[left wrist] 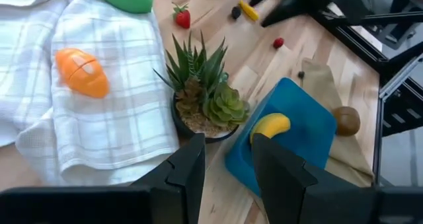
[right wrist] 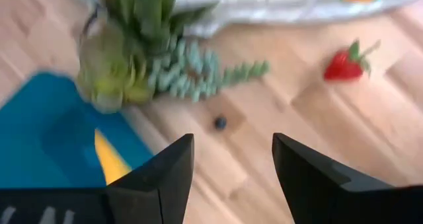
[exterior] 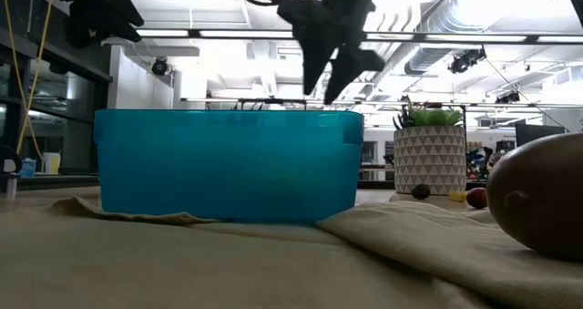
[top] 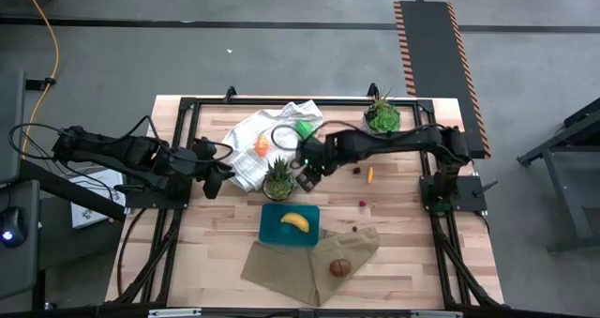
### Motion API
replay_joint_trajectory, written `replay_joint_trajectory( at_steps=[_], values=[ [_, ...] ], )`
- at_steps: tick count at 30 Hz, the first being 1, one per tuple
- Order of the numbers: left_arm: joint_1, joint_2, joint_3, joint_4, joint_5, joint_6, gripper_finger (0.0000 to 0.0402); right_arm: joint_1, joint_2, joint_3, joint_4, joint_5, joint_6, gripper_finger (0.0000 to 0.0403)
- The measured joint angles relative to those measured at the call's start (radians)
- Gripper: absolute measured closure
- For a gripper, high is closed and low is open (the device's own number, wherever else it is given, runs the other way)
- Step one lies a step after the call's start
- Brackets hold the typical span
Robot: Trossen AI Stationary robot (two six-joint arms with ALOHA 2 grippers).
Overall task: Pick and placing Produce into tupperware
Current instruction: Put the large corn into the blue bin
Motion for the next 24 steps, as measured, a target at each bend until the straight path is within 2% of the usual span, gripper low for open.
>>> replay_joint_trajectory(
  at_steps=[4,9,14,17,24],
  values=[
    [0.0,0.001,0.0,0.0,-0.009,-0.006,0.0286,-0.071,0.0,0.0,0.016,-0.009,-0.019,0.0206],
    [0.0,0.013,0.0,0.001,-0.102,-0.053,0.0286,-0.156,0.0,0.0,0.025,-0.011,-0.038,0.0206],
    [0.002,0.035,0.0,-0.001,-0.164,-0.052,0.0286,-0.216,0.0,0.0,0.064,-0.031,-0.141,0.0206],
    [0.038,0.059,0.0,0.0,-0.154,-0.052,0.0286,-0.246,0.0,0.0,0.09,-0.062,-0.206,0.0206],
    [0.198,0.126,0.0,0.03,-0.049,-0.05,0.0286,-0.332,0.001,0.0,0.143,-0.098,-0.316,0.0206]
  ],
)
